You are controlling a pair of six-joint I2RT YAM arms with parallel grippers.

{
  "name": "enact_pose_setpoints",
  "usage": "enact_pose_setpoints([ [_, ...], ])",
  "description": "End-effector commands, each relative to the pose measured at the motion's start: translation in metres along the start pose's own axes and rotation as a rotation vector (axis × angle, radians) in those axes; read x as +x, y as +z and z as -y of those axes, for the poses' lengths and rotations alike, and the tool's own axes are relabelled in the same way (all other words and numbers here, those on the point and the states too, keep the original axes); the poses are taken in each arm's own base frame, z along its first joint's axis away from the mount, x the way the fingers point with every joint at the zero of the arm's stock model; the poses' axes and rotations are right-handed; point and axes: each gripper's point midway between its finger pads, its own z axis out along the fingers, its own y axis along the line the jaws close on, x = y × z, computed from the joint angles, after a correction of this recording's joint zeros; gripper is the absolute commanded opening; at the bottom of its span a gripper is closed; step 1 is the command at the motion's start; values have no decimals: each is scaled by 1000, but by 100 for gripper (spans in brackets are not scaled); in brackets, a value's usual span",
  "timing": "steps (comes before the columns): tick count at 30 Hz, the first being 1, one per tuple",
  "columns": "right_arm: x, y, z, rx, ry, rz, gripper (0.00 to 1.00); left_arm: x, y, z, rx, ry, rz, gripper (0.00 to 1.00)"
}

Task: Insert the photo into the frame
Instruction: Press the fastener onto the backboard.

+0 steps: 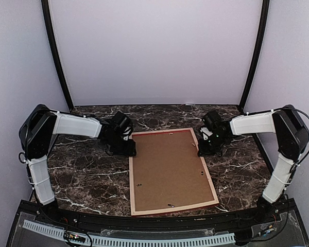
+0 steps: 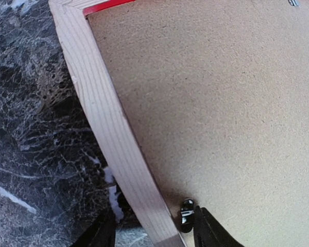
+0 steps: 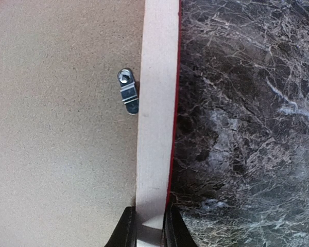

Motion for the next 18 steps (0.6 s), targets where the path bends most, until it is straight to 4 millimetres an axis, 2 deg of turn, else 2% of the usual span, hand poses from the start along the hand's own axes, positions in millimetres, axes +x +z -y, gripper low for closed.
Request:
enact_pose_setpoints([
  [1, -6, -1, -6, -47, 18, 27, 11, 27, 0, -10, -36, 7, -76, 51],
  [18, 5, -4, -8, -84, 44, 28, 8, 4, 3, -8, -12, -22, 21, 32],
])
